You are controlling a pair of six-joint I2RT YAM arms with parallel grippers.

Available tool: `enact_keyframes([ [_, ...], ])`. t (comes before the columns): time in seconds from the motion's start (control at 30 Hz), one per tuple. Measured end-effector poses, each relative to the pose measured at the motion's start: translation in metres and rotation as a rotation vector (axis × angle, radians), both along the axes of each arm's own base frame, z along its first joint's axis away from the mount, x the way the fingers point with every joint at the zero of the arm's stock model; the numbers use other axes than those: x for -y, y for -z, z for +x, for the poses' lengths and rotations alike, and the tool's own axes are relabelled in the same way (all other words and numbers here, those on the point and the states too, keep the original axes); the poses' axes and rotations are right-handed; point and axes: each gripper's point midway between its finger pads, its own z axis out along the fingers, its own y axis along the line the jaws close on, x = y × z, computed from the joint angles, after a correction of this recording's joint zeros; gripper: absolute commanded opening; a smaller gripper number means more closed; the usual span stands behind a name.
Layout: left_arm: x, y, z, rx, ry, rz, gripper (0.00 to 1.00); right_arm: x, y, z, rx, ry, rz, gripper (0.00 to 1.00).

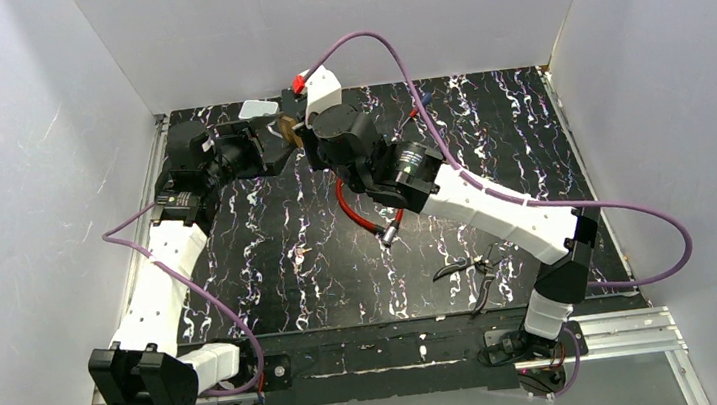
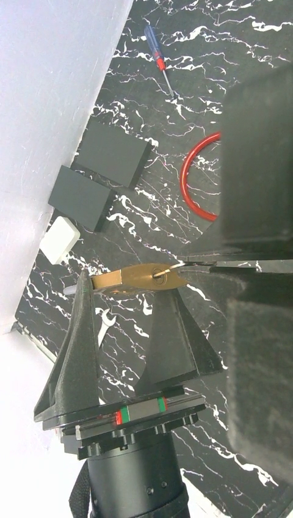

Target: Unlock with the key

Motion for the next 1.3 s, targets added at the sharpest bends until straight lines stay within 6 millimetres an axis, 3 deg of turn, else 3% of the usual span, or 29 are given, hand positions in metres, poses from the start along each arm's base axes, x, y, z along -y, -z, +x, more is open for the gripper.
enact_keyframes([
  [1.3, 0.0000, 0.0011, -0.0010, -0.011, 0.003, -0.005, 0.00, -0.0072, 0.0062, 0.0007, -0.017, -0.010, 0.053, 0.01],
])
